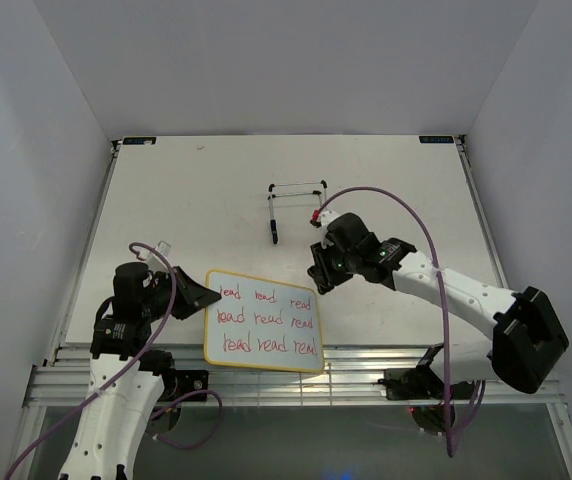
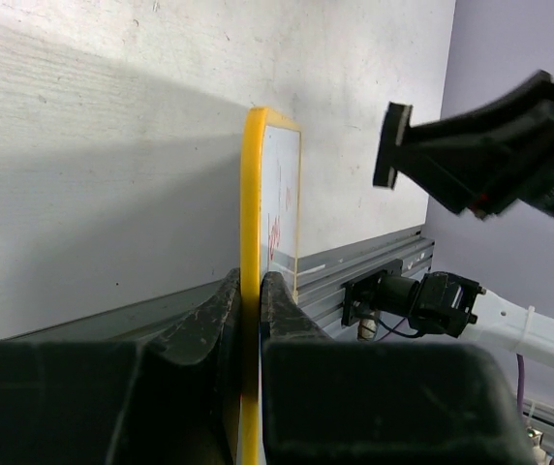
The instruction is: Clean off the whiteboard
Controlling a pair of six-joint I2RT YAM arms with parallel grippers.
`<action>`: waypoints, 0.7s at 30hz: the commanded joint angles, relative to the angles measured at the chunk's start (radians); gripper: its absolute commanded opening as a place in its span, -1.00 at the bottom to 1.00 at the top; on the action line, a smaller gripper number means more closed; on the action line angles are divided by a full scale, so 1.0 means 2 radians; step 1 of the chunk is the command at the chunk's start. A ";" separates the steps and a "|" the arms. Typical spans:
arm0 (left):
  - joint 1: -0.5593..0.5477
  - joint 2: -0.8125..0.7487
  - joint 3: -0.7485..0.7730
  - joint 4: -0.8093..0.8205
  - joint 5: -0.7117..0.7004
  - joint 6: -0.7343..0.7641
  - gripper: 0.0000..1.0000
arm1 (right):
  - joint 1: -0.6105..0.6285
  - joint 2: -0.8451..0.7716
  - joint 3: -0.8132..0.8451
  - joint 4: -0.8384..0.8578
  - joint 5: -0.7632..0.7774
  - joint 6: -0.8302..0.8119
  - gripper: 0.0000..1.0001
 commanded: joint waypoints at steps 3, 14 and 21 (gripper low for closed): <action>0.002 0.007 0.004 0.006 -0.033 0.020 -1.00 | 0.117 -0.008 0.081 0.076 -0.056 0.047 -0.61; 0.001 -0.030 -0.015 0.092 0.064 0.006 -1.00 | 0.222 0.182 0.297 0.022 0.063 0.074 -0.62; 0.001 -0.040 -0.017 0.093 0.070 0.008 -1.00 | 0.225 0.219 0.317 0.015 0.051 0.056 -0.65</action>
